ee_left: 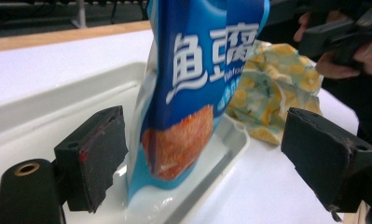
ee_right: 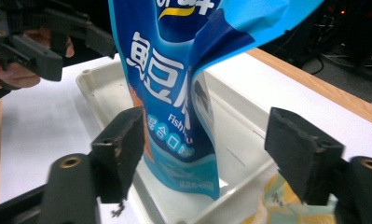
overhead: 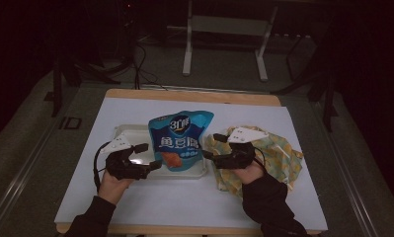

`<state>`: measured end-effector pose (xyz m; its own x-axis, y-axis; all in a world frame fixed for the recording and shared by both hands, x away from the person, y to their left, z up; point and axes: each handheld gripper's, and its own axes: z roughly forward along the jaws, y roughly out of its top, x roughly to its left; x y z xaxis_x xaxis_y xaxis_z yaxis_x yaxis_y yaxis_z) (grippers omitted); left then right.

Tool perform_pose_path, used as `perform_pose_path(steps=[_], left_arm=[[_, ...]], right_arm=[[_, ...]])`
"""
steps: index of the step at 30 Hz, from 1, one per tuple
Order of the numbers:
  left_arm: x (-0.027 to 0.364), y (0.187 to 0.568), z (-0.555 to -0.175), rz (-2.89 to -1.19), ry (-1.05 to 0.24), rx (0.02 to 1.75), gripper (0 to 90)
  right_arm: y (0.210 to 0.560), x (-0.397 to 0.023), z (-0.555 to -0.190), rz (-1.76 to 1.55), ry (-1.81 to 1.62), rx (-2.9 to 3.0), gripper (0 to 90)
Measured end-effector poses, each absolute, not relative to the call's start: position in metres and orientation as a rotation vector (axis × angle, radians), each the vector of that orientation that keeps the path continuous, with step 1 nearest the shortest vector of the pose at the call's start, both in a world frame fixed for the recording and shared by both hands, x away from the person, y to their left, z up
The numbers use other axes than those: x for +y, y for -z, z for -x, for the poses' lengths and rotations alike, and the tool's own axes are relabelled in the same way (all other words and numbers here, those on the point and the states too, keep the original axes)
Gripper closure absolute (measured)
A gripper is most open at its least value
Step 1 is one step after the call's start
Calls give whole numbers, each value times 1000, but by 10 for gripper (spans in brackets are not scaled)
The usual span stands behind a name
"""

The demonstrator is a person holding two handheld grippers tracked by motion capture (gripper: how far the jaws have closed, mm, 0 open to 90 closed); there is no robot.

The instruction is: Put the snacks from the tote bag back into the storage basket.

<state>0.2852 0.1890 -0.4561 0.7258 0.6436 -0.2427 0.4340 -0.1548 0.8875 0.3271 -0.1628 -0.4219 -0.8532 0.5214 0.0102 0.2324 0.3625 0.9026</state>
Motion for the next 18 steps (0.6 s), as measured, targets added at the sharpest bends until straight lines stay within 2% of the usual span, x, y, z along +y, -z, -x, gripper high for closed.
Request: perform_pose_path(steps=[5, 18], left_arm=[[191, 461, -274, -1756, -209, 839, 105], [181, 474, -238, -1762, -226, 827, 104]], right_arm=[[425, -171, -321, -657, -1480, 2339, 140], [441, -198, -309, -694, -1463, 2314, 140]])
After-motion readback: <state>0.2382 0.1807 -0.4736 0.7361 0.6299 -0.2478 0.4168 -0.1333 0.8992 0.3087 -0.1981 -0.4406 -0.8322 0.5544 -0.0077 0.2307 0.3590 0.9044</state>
